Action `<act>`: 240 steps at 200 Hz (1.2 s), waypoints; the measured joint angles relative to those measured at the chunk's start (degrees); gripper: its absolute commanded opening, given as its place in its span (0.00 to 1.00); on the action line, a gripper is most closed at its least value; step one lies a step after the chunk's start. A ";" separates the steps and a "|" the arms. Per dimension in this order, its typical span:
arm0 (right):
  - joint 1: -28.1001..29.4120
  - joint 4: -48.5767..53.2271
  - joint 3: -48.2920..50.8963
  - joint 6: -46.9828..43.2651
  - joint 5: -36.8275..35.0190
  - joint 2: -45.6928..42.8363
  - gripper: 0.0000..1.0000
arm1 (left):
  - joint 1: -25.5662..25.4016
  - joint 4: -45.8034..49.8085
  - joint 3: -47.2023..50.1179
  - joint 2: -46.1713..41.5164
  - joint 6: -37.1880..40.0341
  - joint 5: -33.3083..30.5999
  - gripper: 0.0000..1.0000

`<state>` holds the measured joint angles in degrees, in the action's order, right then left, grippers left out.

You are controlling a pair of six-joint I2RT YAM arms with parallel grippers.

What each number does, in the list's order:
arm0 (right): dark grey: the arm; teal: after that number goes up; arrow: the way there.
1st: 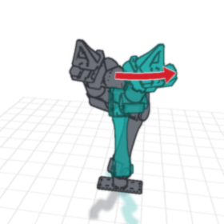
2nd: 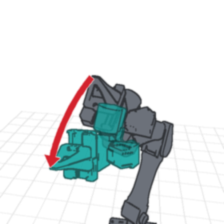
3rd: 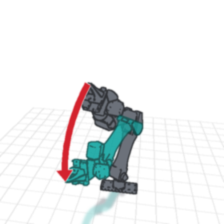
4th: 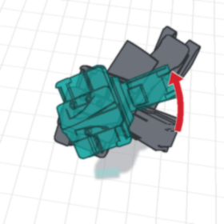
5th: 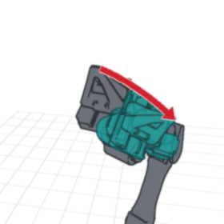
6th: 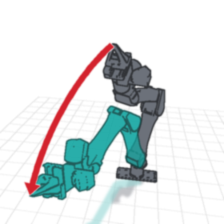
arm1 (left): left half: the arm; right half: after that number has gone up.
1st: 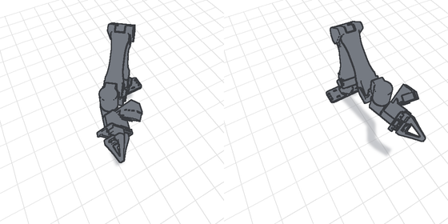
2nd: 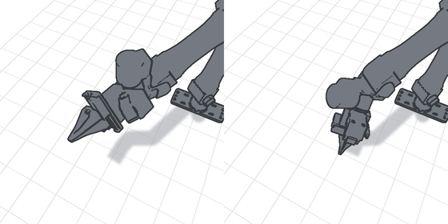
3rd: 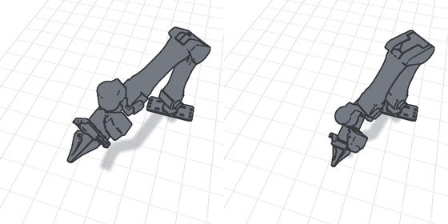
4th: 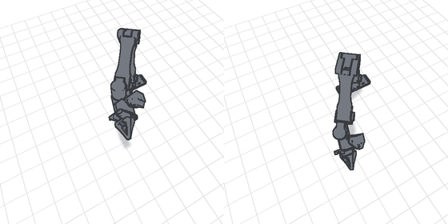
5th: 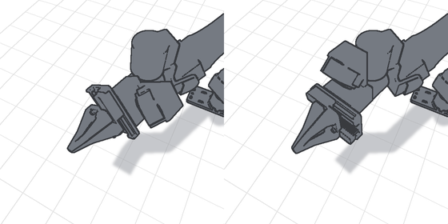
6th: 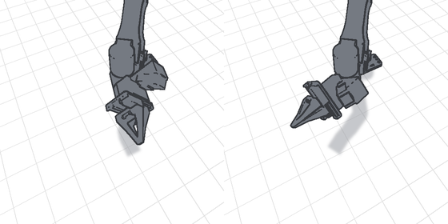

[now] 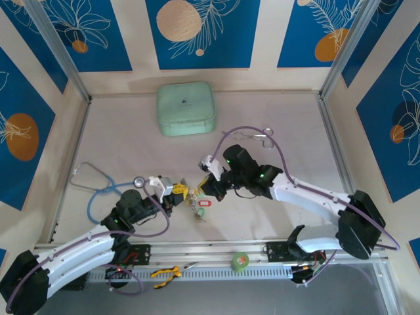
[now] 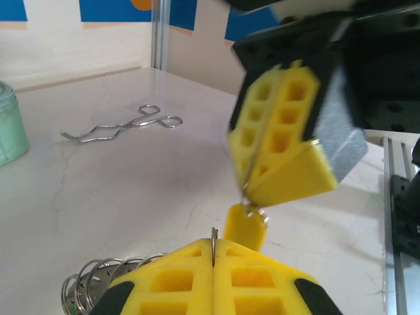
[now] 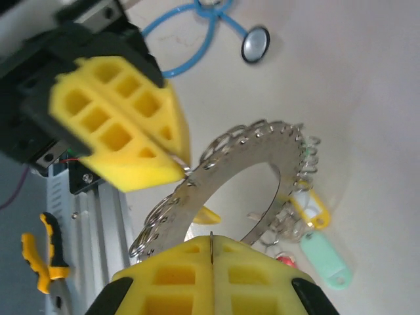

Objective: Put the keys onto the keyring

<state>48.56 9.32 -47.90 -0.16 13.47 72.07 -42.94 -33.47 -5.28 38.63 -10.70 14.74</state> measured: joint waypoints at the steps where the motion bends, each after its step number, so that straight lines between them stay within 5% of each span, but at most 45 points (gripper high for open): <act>1: 0.02 -0.07 0.04 -0.39 -0.04 -0.13 0.00 | 0.00 0.02 0.00 -0.04 -0.28 -0.04 0.00; 131: 8.24 -5.90 2.12 -48.37 -17.42 -1.79 0.00 | 0.00 7.34 -3.74 1.77 -13.73 0.24 0.00; 240: 11.15 -7.17 2.71 -59.52 -23.12 -1.66 0.00 | 0.00 9.03 -6.78 6.25 -15.41 2.78 0.00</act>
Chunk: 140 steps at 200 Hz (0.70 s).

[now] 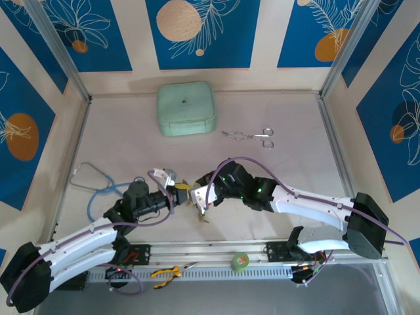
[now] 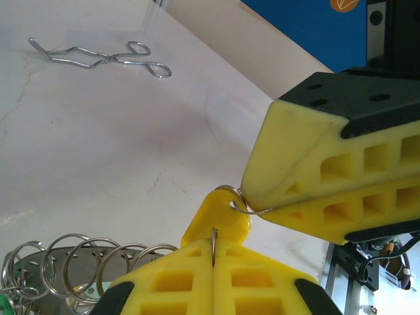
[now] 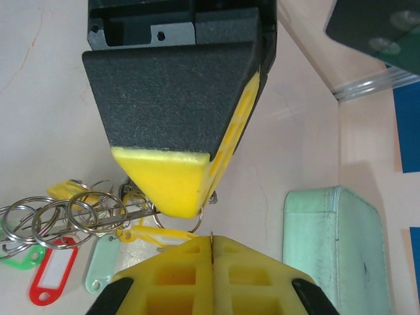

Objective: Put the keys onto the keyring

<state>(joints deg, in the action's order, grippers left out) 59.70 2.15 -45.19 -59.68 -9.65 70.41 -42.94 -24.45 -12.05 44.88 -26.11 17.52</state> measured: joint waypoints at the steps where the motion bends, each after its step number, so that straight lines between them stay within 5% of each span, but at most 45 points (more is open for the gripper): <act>1: 0.00 0.00 0.00 -0.11 0.00 0.00 0.00 | 0.00 0.04 -0.02 0.00 0.02 0.00 0.00; 58: -0.15 1.18 -0.07 1.46 0.13 0.42 0.00 | 0.00 0.48 -0.35 0.07 0.11 0.00 0.00; 140: -5.97 1.31 1.33 36.59 10.29 -1.42 0.00 | -0.07 -6.36 2.32 0.59 19.04 1.95 0.00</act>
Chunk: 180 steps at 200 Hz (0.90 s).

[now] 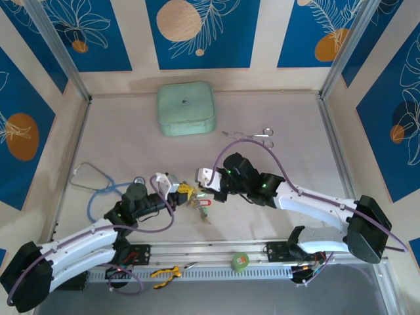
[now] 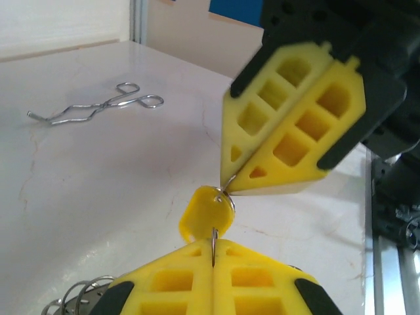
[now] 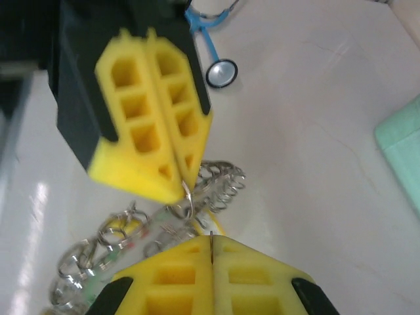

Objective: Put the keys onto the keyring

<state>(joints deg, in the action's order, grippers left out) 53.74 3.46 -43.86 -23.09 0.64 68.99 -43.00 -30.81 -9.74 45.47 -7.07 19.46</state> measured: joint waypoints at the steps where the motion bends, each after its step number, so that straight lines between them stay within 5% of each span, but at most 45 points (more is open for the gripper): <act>1: -0.04 -0.17 0.15 0.59 0.15 -0.04 0.00 | 0.00 -0.04 0.02 0.04 0.13 0.02 0.00; 75: -0.50 -5.55 5.20 15.10 4.15 -1.70 0.00 | -0.11 -3.87 0.35 0.83 7.65 1.05 0.00; 180: -0.46 -10.58 5.38 20.52 5.66 -0.31 0.00 | -0.52 -3.87 0.35 0.72 9.11 0.42 0.00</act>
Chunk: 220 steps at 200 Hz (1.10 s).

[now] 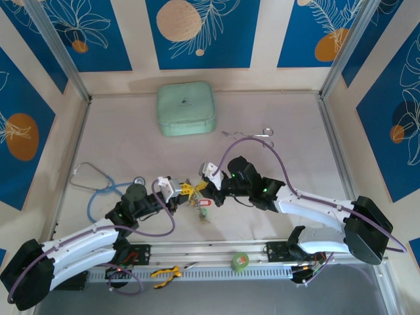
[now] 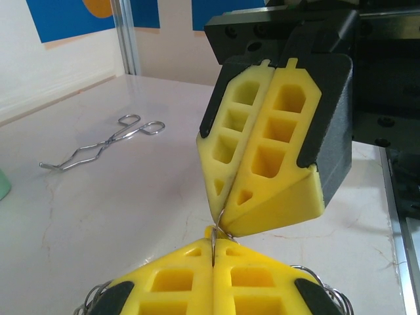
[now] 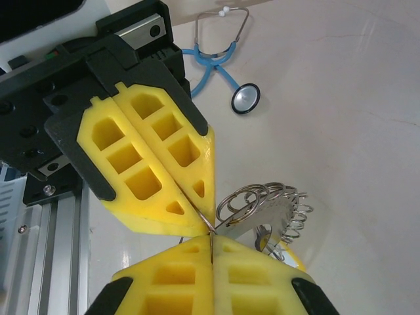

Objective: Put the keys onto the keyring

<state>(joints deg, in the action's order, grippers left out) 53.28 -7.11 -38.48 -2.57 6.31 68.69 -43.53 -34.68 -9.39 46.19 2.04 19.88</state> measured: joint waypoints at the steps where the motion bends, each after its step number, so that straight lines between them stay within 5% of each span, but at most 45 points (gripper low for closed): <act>1: 0.00 -0.04 0.00 0.09 -0.02 0.02 0.00 | 0.00 0.00 0.00 0.00 0.00 0.00 0.00; 220: -0.94 -5.55 1.62 22.43 -2.80 2.93 0.00 | -0.55 -1.42 0.76 0.28 4.46 -3.06 0.00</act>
<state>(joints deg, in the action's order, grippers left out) 52.34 -12.67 -36.86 19.86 3.51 71.61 -44.07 -36.10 -8.62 46.48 6.50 16.82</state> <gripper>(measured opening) 0.048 0.059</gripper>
